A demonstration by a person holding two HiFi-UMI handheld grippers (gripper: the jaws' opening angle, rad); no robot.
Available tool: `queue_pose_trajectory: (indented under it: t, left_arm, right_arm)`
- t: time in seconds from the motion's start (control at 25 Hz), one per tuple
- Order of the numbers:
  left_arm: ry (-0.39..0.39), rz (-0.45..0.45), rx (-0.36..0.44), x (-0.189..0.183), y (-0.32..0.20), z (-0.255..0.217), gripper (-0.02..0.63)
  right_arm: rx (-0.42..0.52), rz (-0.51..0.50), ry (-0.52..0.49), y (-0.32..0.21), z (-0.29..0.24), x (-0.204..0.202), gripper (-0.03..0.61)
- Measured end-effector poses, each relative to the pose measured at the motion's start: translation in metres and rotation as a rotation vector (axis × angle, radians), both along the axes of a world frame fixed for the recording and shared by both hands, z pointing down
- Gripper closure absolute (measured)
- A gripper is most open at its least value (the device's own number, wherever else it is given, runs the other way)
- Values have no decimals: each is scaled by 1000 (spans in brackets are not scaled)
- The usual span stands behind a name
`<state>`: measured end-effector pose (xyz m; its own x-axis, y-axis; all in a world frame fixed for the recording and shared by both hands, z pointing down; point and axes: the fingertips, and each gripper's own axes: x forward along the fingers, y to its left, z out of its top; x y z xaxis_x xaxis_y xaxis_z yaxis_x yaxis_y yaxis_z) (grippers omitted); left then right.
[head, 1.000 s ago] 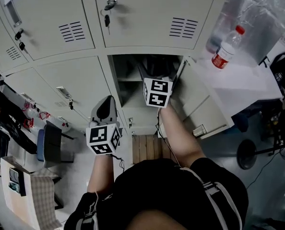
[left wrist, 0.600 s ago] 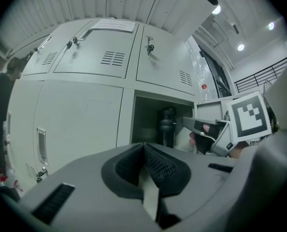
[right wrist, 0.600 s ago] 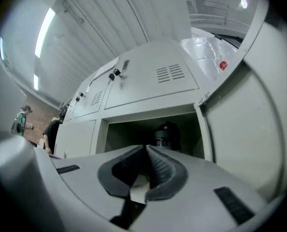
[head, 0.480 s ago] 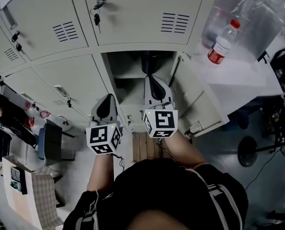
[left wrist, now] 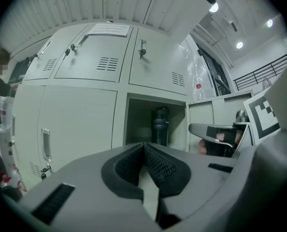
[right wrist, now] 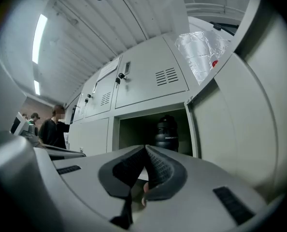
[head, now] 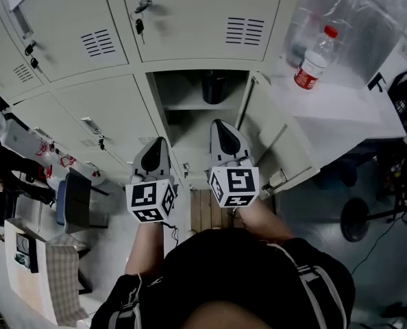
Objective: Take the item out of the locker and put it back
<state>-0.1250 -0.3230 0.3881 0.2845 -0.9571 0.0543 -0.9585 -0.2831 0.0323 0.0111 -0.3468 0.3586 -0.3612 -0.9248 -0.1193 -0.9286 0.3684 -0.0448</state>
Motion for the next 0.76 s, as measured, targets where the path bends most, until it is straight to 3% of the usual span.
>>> queue_pose_trajectory:
  t: [0.76]
  left_arm:
    - [-9, -6, 11, 2, 24, -8, 600]
  right_arm:
    - [-28, -16, -11, 12, 3, -2, 565]
